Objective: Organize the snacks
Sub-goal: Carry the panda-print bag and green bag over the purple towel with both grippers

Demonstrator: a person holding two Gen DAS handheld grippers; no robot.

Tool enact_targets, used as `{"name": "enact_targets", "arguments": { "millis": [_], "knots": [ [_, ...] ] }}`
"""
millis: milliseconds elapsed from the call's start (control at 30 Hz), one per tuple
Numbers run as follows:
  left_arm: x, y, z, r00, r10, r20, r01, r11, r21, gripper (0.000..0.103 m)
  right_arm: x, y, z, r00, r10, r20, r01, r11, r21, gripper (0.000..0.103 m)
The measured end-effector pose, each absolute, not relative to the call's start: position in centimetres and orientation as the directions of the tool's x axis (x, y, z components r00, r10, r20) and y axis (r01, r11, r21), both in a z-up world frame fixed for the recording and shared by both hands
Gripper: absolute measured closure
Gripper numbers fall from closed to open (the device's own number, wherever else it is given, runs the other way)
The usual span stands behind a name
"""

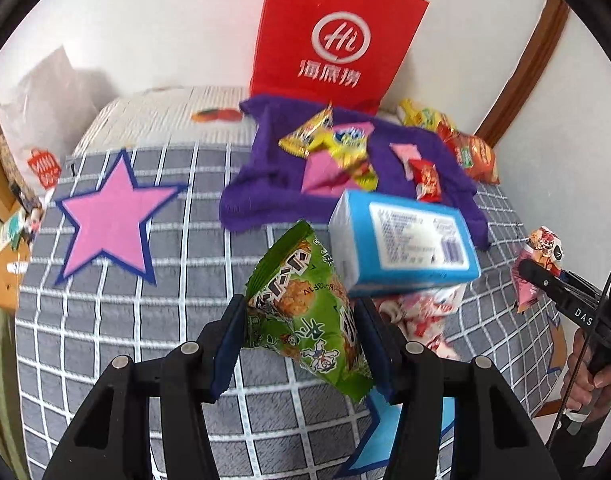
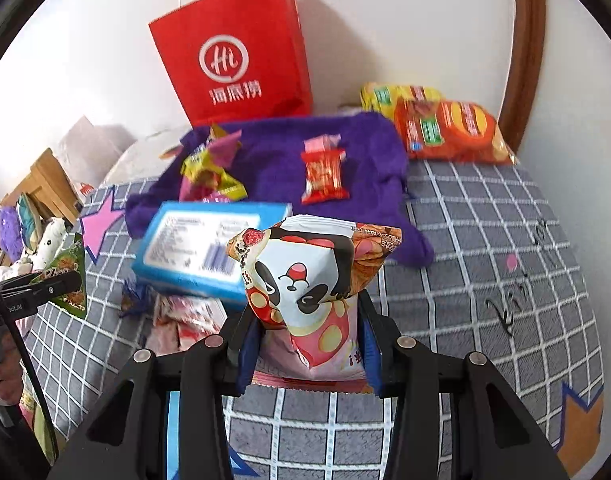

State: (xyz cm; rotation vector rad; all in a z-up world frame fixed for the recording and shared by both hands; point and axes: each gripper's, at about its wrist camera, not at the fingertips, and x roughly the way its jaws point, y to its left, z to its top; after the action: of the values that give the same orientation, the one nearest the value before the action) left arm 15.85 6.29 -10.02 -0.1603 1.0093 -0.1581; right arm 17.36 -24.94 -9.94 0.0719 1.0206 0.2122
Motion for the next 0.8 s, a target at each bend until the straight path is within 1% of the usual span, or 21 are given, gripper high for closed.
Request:
{"name": "enact_targets", "arguments": {
  "millis": [200,367,600,800],
  "knots": [
    [17.4,5.6,-8.8,0.542,-0.213,-0.813,0.074,0.976,-0.206,0.05,18.4,-24.7,-8.6,0.523,0.209,-0.827,-0.154,0.977,0.149,0.06],
    [19.5,5.1,-7.9,0.557,-0.207,-0.805,0.083,0.978,-0.193,0.05,19.8,-25.2,-7.6,0.547,0.199,-0.813,-0.129,0.98,0.153,0.06],
    [22.8,4.3,-6.3,0.598,-0.175,-0.782,0.102,0.985,-0.143,0.05,22.9,-25.5,-6.5,0.569,0.186,-0.801,-0.118,0.982,0.144,0.06],
    [26.3,3.8,-5.9,0.614,-0.188,-0.767,0.112,0.982,-0.15,0.05,26.1,-25.1,-5.9,0.569,0.179,-0.803,-0.128,0.983,0.128,0.06]
  ]
}}
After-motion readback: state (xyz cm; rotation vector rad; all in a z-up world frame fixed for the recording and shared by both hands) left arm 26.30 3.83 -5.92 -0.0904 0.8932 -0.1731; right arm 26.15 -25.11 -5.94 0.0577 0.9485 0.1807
